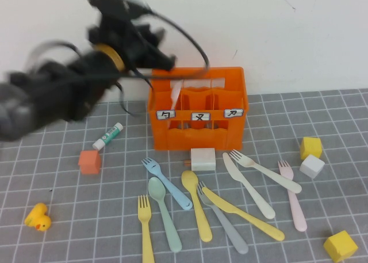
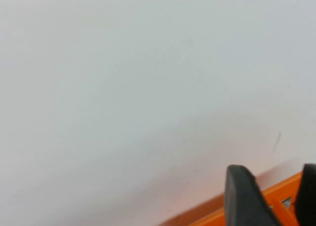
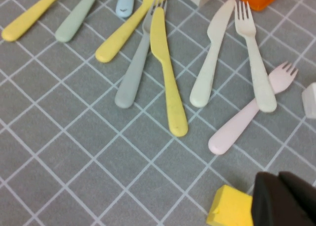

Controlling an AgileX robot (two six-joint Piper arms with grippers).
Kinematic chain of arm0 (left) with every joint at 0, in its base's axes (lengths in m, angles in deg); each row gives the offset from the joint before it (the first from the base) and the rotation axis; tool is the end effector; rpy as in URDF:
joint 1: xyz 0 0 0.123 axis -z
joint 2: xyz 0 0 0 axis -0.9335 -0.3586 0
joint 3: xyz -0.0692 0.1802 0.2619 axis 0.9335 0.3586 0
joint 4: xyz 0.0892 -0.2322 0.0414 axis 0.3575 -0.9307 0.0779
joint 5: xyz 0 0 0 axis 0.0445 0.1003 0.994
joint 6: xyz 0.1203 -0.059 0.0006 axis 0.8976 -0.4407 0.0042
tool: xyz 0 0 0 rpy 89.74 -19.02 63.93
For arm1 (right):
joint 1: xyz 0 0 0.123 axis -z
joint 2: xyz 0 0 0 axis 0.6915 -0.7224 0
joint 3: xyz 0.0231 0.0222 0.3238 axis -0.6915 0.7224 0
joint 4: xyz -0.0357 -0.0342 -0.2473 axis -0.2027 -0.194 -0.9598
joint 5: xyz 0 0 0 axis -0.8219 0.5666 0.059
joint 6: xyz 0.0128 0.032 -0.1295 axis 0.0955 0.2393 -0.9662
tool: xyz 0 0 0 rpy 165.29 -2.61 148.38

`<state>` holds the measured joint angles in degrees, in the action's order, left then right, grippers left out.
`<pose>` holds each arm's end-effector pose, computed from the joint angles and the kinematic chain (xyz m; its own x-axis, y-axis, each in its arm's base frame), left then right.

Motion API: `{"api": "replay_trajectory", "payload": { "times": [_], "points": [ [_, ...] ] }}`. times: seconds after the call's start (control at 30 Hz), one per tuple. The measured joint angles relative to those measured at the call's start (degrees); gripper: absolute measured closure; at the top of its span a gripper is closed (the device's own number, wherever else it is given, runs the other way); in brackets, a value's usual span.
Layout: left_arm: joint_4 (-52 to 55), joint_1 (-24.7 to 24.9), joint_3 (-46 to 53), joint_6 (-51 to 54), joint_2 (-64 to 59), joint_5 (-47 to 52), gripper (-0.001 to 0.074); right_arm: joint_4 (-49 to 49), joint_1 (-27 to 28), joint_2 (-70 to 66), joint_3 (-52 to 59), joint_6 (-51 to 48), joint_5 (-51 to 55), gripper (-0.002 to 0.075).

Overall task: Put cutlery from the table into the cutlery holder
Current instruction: Pick up the fork

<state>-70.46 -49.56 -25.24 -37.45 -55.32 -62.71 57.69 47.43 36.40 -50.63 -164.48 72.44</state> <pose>0.4433 -0.1687 0.3267 -0.0919 0.0713 -0.9932 0.4173 0.9084 0.0266 0.1552 0.0541 0.2483 -0.4389 -0.5421 -0.7166 -0.6886 0.7153 -0.1193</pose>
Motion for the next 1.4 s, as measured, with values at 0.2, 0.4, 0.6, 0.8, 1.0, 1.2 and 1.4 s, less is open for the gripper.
{"api": "replay_trajectory", "payload": {
  "times": [0.2,0.4,0.6,0.8,1.0,1.2,1.4],
  "points": [
    [2.2,-0.1,0.0,0.0,15.3,19.7,0.0668,2.2,0.0,0.0,0.0,-2.5,-0.2,0.0728],
    [2.7,-0.1,0.0,0.0,27.7,41.3,0.0728,3.5,0.0,0.0,0.0,-1.2,-4.4,0.0729],
    [-5.0,-0.1,4.9,-1.6,39.3,49.3,0.0734,6.0,0.0,-0.6,-2.0,4.3,-9.9,0.0728],
    [-11.1,-0.1,18.0,0.3,50.5,52.2,0.0734,-3.0,0.0,-5.6,-11.4,12.1,-4.3,0.0729],
    [-14.1,-0.1,31.0,0.7,62.7,53.8,0.0734,-18.7,-4.7,-17.2,-22.1,24.6,3.3,0.0728],
    [-12.9,-0.1,41.5,1.9,73.7,50.1,0.0734,-35.5,-18.0,-29.9,-27.3,38.9,2.6,0.0728],
    [-12.9,-0.1,48.4,1.9,79.8,42.7,0.0734,-40.2,-25.1,-39.8,-29.5,51.0,-3.1,0.0727]
  ]
}}
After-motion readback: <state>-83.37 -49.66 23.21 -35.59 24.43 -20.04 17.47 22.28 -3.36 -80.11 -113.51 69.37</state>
